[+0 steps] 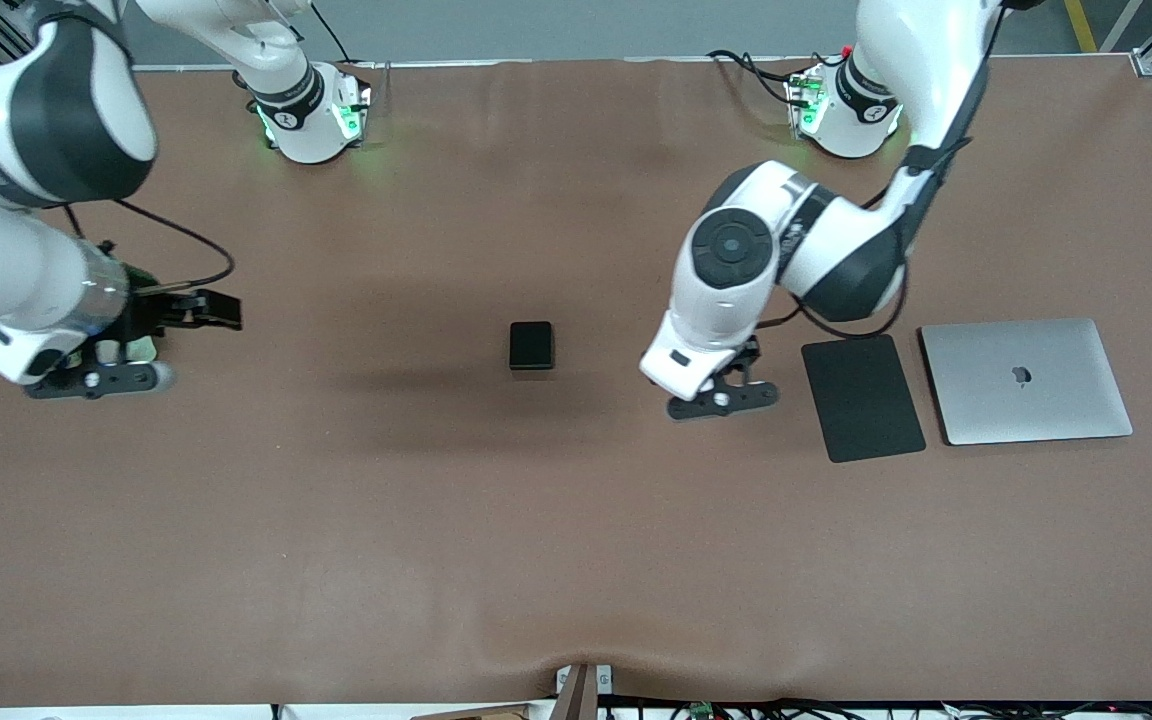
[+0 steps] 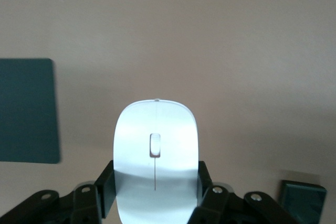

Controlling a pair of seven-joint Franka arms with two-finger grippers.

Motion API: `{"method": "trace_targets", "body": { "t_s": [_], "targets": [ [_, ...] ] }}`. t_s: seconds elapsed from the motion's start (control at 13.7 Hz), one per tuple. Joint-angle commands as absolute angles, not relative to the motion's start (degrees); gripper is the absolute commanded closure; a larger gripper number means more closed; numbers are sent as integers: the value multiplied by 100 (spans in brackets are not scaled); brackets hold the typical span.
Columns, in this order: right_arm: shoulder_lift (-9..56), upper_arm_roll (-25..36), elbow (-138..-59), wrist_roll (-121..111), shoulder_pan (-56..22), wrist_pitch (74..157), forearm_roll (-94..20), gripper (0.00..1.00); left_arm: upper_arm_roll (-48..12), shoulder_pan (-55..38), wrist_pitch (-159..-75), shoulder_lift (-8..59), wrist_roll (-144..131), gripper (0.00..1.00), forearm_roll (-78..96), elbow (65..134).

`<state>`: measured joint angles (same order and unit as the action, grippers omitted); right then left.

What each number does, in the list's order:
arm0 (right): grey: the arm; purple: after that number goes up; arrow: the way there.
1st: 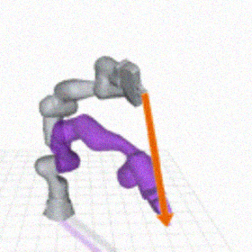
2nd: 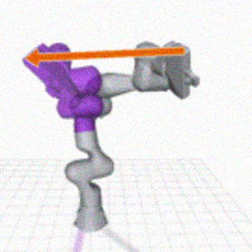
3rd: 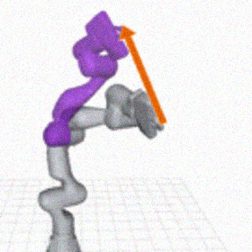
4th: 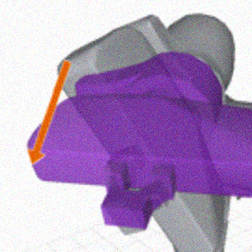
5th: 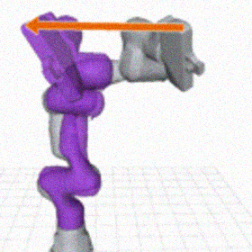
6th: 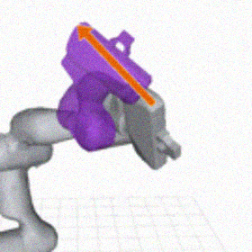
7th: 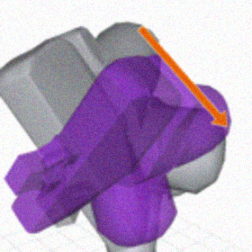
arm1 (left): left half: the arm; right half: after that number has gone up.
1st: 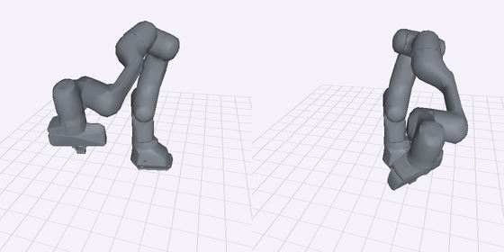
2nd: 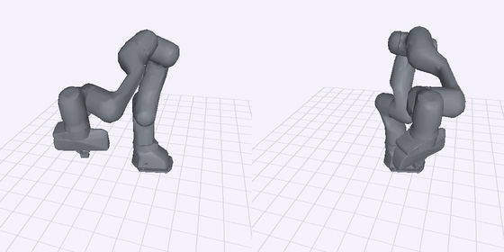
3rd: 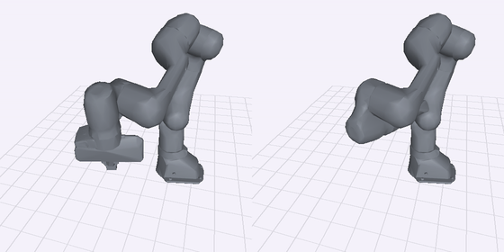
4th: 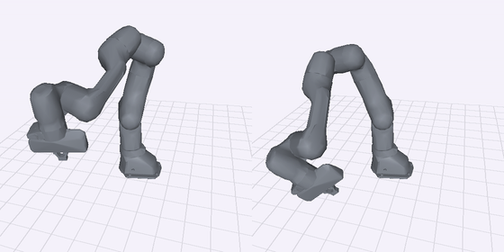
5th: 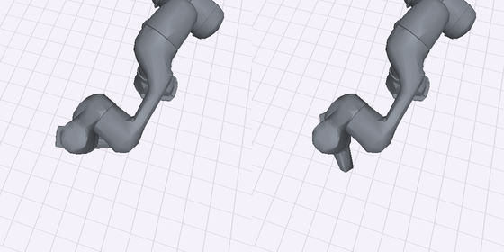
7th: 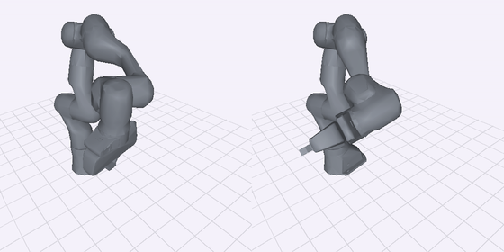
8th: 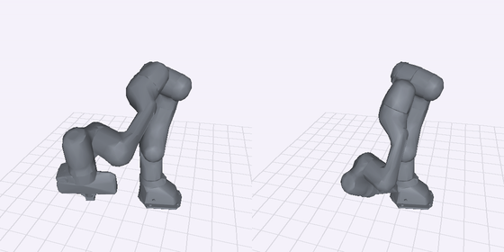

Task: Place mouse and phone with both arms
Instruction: 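Lift the mouse with the left gripper while the right gripper reaches the phone, then carry the mouse to the mousepad while the right gripper lowers onto the phone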

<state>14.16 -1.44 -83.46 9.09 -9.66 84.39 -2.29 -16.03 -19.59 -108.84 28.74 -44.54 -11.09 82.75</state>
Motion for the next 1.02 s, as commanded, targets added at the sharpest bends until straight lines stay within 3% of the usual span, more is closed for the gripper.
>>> {"method": "trace_targets", "body": {
  "t_s": [0.0, 0.29, 0.95],
  "targets": [
    [1485, -114, -8279, 1712, -1422, 8350, -421, 0, -1661, -1566, -10618, 2497, -4115, 100, -1125, 8420],
    [1494, -114, -8551, 1836, -1529, 8455, -1080, 0, -1635, -951, -10153, 2224, -3464, 100, -1037, 8473],
    [1643, -114, -9298, 2241, -2346, 9832, -1090, 0, -1635, 227, -10107, 1881, -2365, 100, -1072, 9184]
  ]
}}
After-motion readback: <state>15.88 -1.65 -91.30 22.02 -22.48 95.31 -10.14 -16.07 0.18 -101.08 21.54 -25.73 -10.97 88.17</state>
